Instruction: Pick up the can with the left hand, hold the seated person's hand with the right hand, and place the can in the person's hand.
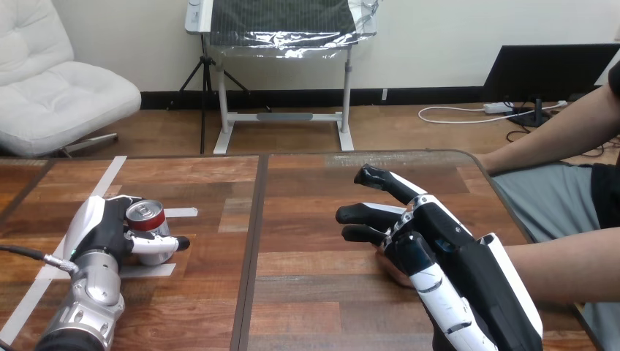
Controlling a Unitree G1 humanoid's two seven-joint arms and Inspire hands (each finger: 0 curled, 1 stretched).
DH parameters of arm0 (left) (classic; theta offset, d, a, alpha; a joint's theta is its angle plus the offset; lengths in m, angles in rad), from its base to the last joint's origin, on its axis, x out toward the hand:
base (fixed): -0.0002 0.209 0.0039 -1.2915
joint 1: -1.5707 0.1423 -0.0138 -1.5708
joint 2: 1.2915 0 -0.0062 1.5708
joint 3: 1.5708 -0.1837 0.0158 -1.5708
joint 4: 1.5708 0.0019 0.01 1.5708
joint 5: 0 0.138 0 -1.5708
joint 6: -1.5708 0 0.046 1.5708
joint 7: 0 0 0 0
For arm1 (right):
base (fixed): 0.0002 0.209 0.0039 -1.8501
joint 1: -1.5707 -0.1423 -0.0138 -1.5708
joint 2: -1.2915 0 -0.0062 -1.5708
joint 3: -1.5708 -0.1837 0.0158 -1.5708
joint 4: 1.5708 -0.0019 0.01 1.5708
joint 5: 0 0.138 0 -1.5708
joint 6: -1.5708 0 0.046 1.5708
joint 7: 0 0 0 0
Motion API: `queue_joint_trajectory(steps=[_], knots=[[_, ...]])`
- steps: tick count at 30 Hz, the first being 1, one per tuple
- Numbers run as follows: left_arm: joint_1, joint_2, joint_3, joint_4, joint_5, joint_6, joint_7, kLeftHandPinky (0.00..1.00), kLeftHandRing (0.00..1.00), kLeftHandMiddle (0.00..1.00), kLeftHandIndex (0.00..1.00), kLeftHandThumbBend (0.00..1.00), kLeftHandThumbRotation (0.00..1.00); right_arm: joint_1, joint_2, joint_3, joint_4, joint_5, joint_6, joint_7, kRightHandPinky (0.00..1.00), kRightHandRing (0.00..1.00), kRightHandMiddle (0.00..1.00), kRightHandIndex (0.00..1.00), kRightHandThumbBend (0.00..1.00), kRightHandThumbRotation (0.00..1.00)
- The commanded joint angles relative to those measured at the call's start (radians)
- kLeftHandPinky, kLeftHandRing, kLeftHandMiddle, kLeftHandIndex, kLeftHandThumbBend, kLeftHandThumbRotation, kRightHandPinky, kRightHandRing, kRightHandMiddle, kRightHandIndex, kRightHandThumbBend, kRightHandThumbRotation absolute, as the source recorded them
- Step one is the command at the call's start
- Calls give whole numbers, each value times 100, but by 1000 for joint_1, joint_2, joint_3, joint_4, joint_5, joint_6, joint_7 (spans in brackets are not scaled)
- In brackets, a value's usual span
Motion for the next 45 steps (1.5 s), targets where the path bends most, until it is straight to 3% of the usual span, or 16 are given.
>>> queue_joint_trajectory(steps=[1, 18, 45], knots=[[-77, 20, 1, -29, 2, -26, 34, 50, 61, 67, 68, 86, 0, -34, 12, 2, -42, 6, -25, 3, 75, 77, 71, 82, 44, 63], [-73, 21, -16, -29, 27, -47, 103, 43, 46, 49, 52, 78, 0, -33, 13, 3, -44, 0, -26, -1, 76, 77, 70, 82, 44, 64], [-69, 24, -19, -35, 25, -50, 102, 39, 44, 47, 46, 76, 0, -34, 13, 5, -46, 9, -28, 2, 75, 77, 71, 82, 42, 62]])
